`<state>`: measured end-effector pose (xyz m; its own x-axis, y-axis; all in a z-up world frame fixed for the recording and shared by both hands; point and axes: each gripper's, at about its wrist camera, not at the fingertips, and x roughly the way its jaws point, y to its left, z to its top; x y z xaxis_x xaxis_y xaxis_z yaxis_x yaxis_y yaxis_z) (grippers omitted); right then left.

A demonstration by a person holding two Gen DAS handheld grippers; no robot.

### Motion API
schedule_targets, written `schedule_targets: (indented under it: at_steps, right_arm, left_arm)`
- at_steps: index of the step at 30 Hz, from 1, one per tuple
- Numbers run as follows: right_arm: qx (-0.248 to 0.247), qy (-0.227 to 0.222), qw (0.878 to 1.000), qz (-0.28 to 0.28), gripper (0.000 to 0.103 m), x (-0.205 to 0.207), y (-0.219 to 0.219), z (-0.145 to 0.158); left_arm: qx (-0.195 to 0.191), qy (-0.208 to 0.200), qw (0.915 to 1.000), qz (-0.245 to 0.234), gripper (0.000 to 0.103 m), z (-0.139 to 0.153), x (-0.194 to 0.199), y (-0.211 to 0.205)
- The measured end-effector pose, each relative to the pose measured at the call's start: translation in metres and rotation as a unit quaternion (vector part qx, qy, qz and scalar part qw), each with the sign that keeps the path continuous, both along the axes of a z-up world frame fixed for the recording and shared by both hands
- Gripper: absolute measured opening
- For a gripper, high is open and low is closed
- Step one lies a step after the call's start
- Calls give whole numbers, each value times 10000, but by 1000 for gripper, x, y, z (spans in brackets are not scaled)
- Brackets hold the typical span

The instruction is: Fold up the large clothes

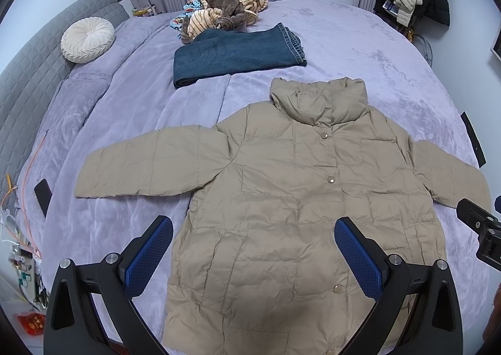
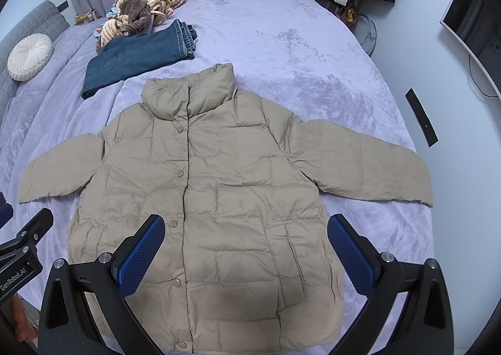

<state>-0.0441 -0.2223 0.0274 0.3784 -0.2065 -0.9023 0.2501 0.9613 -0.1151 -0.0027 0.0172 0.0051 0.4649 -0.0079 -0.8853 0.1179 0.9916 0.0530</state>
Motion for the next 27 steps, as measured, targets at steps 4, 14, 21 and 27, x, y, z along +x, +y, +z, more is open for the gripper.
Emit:
schedule_targets:
  at_steps: [4, 14, 21, 27]
  right_arm:
    - [1, 2, 10000, 3, 103, -1, -1, 0]
    - [-6, 7, 10000, 3, 103, 0, 0, -1]
    - [-8, 14, 10000, -3, 103, 1, 1, -1]
    - [-6, 15, 10000, -5, 103, 2, 2, -2]
  left_arm:
    - [3, 2, 10000, 0, 103, 0, 0, -1]
    - [-1, 6, 10000, -7, 103, 0, 0, 0]
    - [-3, 12, 10000, 0, 103, -1, 1, -2]
    - [-29, 43, 10000, 23, 103, -8, 2, -1]
